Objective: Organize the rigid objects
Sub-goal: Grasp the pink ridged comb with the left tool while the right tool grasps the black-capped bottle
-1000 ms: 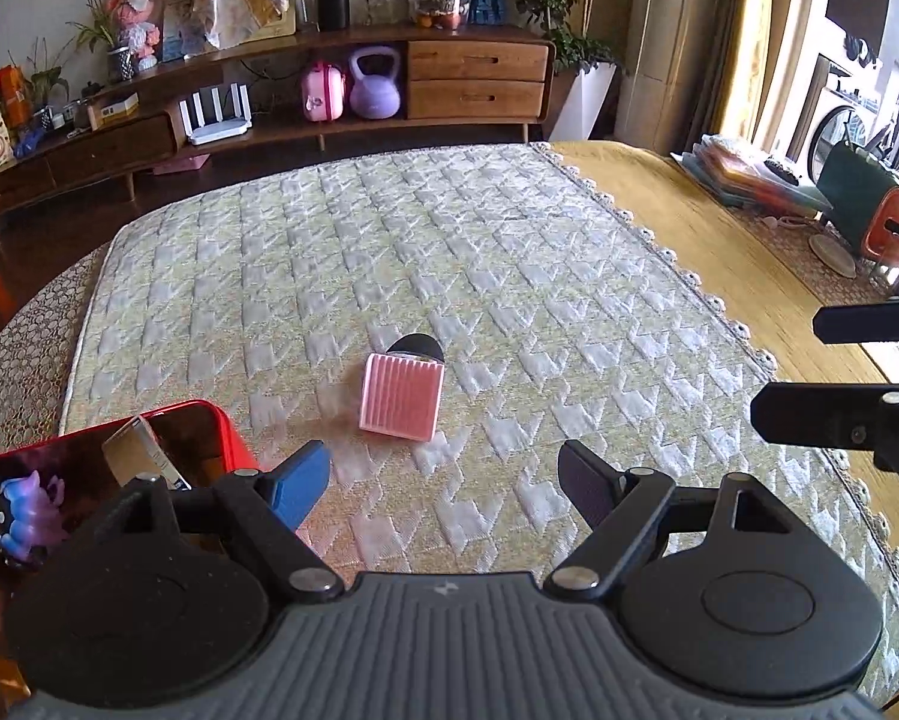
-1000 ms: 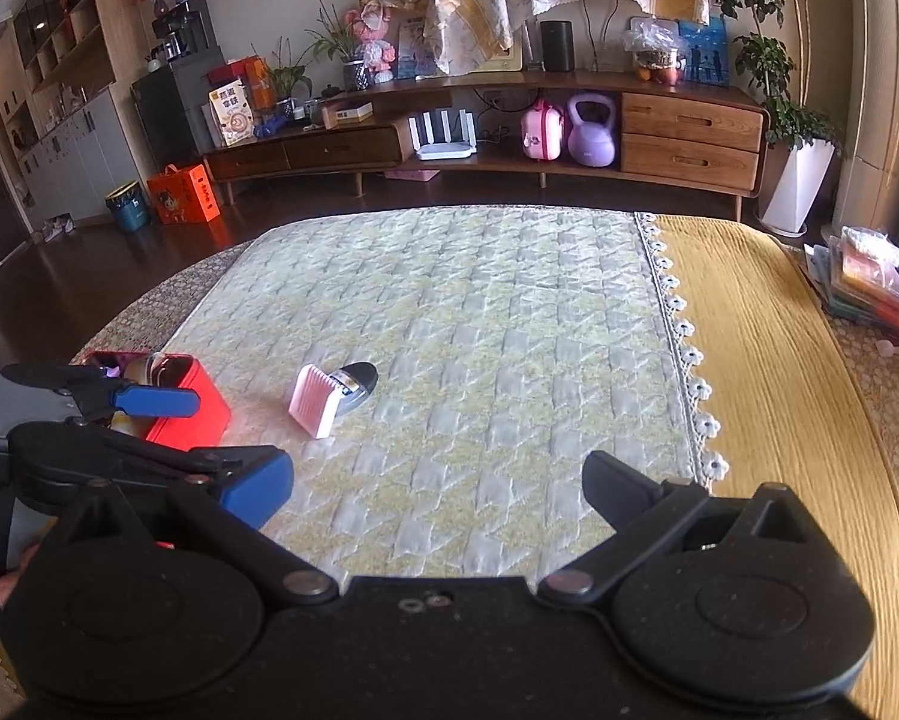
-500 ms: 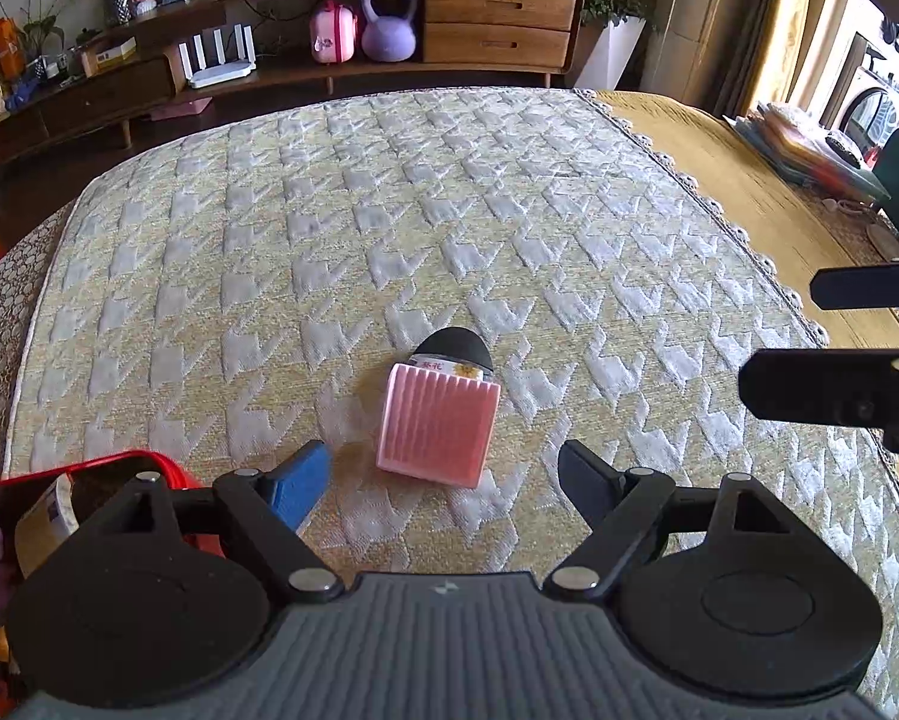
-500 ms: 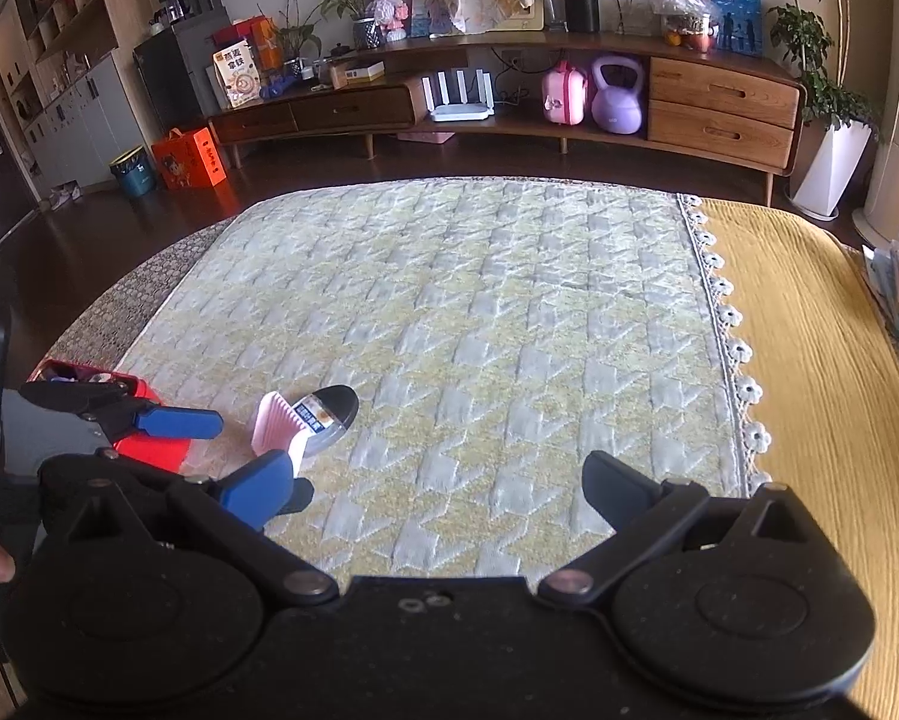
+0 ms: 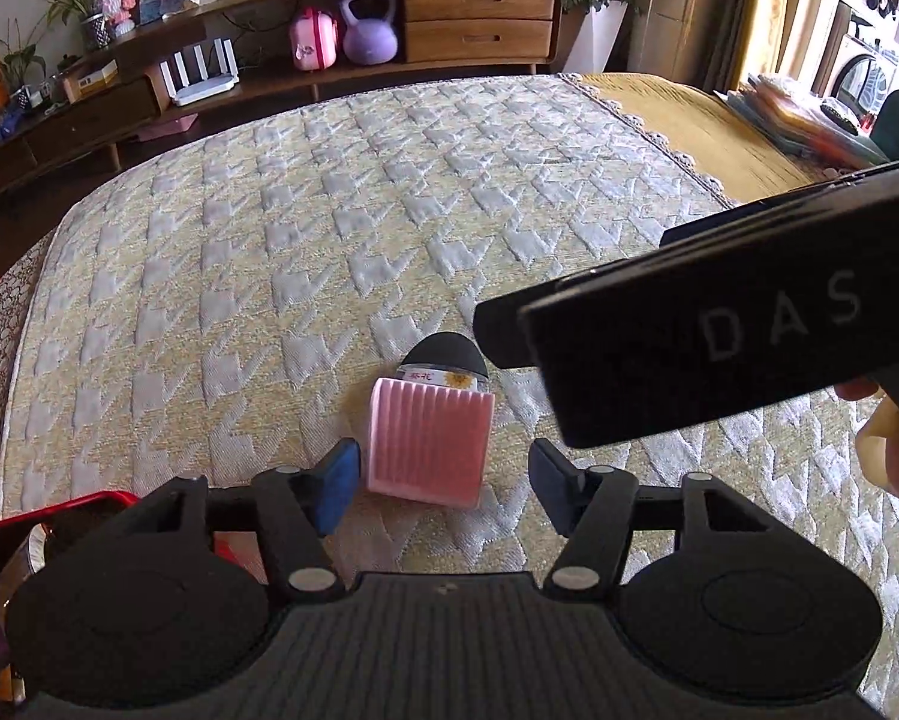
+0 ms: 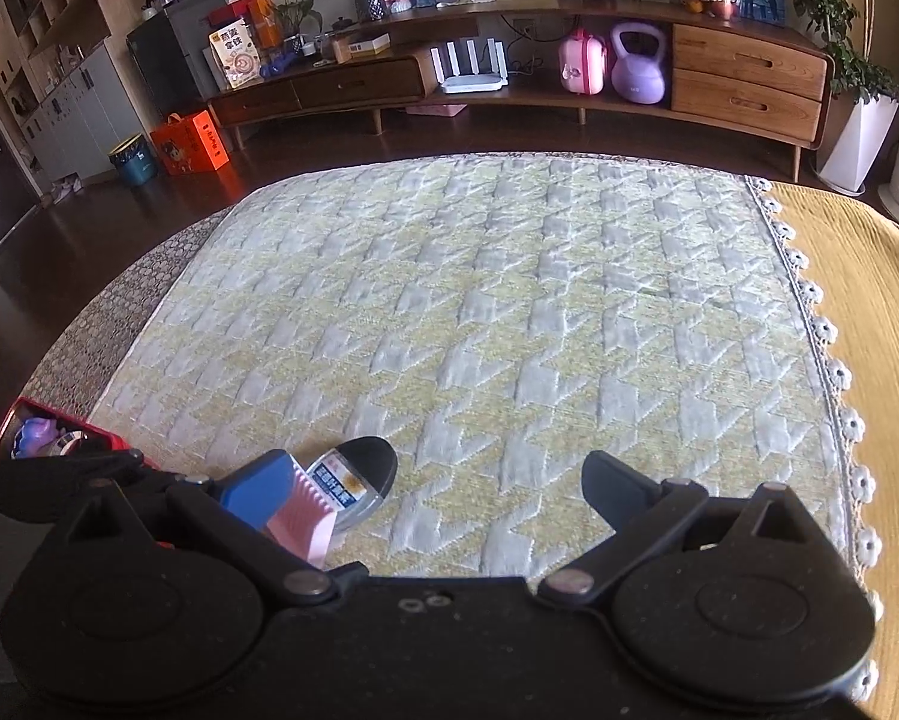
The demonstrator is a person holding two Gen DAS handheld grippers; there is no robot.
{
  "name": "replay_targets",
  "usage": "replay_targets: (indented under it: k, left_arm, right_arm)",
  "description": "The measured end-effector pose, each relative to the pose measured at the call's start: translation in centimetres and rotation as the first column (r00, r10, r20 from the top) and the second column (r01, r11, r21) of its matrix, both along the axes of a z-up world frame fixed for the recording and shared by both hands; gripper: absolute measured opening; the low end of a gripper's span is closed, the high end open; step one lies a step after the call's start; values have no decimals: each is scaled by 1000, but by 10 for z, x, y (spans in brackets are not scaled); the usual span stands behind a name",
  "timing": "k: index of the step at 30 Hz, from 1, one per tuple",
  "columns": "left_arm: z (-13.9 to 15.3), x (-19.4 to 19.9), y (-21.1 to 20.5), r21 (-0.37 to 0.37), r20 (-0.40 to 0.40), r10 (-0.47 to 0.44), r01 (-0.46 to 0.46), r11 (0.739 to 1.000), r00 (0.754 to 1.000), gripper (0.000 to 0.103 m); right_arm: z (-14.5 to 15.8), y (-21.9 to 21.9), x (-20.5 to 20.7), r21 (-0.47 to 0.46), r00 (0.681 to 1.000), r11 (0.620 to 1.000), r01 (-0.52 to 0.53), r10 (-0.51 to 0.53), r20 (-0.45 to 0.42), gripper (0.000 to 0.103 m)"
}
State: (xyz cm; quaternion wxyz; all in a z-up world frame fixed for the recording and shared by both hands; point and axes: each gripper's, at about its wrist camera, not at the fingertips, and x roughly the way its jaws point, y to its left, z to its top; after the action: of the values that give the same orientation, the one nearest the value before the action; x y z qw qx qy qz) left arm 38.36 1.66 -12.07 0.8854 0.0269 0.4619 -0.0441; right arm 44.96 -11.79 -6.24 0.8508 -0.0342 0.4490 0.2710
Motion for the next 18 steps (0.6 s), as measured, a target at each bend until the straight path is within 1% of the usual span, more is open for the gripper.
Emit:
replay_targets:
  k: [2,3,4,9,13,15,18]
  left_arm:
    - [0,0,3,-3,1,11,-11,1000,1000,52]
    - [0,0,4,-8,-2,14,-14,1000,1000,43]
    - [-1,0,5,-11,-7,20,-20,1000,1000,42]
    - [1,-6,9,-9,1,28,-28,1000,1000,41]
    - [3,-15,15,-46,-23,47,-48,998,999,41]
    - [4,-20,18,-68,-31,58,-60,996,998,41]
    - [4,-23,19,-79,-39,60,-62,995,997,41]
  right_arm:
    - [-2,5,2,6,1000,1000,-3,3,-11,101]
    - [-4,7,3,8,1000,1000,-4,4,-17,100]
    - [-5,10,4,8,1000,1000,-5,5,-21,99]
    - [-11,22,7,5,999,1000,-7,7,-45,96]
    - [-18,30,6,-19,999,1000,-6,5,-49,94]
    - [-22,36,5,-29,999,999,-14,12,-53,91]
    - [-25,47,6,-47,998,999,-27,24,-58,89]
